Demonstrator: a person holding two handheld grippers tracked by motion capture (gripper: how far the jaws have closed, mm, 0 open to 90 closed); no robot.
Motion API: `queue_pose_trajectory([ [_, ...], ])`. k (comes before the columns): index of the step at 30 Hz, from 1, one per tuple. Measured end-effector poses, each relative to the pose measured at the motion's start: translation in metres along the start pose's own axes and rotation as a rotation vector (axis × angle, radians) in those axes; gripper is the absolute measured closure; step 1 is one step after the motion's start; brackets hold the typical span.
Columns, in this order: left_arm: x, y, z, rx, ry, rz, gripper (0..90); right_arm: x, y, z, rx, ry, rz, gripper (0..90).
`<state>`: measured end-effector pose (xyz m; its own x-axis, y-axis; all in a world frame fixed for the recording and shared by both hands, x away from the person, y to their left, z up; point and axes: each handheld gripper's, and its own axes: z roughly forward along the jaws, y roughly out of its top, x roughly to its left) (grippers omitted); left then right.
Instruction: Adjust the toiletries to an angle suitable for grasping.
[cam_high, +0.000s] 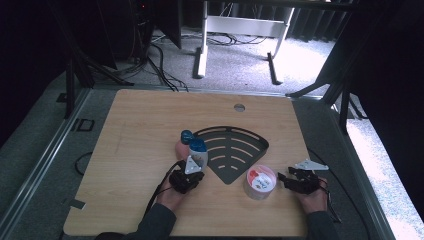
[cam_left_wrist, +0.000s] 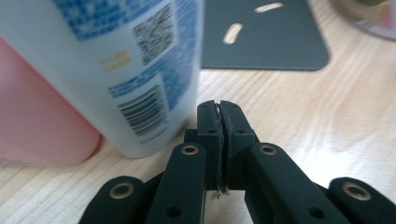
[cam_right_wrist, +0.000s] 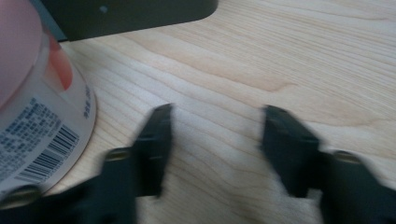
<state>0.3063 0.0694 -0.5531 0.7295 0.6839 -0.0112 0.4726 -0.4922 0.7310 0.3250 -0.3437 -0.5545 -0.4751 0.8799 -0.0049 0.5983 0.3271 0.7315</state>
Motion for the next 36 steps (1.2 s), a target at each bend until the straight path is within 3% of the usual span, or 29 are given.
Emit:
queue_pose_trajectory([
  [1,-0.001,0.001,-0.002,-0.007,-0.005,0.006,86.6,0.000,0.000,0.000,0.000,0.000,0.000,56.5],
  [2,-0.002,0.002,-0.003,-0.014,-0.009,0.016,84.9,0.000,0.000,-0.001,-0.002,-0.013,0.012,66.8],
  [3,-0.003,0.003,-0.004,-0.022,-0.014,0.024,84.9,0.000,0.000,-0.001,-0.002,-0.013,0.012,66.8],
  [5,-0.004,0.003,-0.007,-0.028,-0.015,0.041,82.9,0.003,0.003,-0.006,-0.054,0.013,0.000,78.5],
  [9,-0.003,0.003,-0.007,-0.032,-0.026,0.029,79.5,0.007,0.009,-0.019,-0.156,0.083,0.003,89.5],
  [13,-0.003,0.004,-0.008,-0.037,-0.029,0.029,77.8,0.013,0.013,-0.024,-0.176,0.106,-0.028,90.0],
  [18,-0.003,0.005,-0.007,-0.035,-0.035,0.031,75.3,0.025,0.020,-0.026,-0.165,0.153,-0.088,90.0],
  [23,-0.006,0.005,-0.006,-0.029,-0.031,0.045,74.3,0.031,0.022,-0.026,-0.153,0.184,-0.119,90.0],
  [32,-0.010,0.006,-0.008,-0.039,-0.047,0.051,74.2,0.029,0.021,-0.027,-0.154,0.213,-0.122,90.0],
  [36,-0.016,0.009,-0.009,-0.052,-0.070,0.076,74.0,0.031,0.020,-0.026,-0.159,0.263,-0.135,90.0],
])
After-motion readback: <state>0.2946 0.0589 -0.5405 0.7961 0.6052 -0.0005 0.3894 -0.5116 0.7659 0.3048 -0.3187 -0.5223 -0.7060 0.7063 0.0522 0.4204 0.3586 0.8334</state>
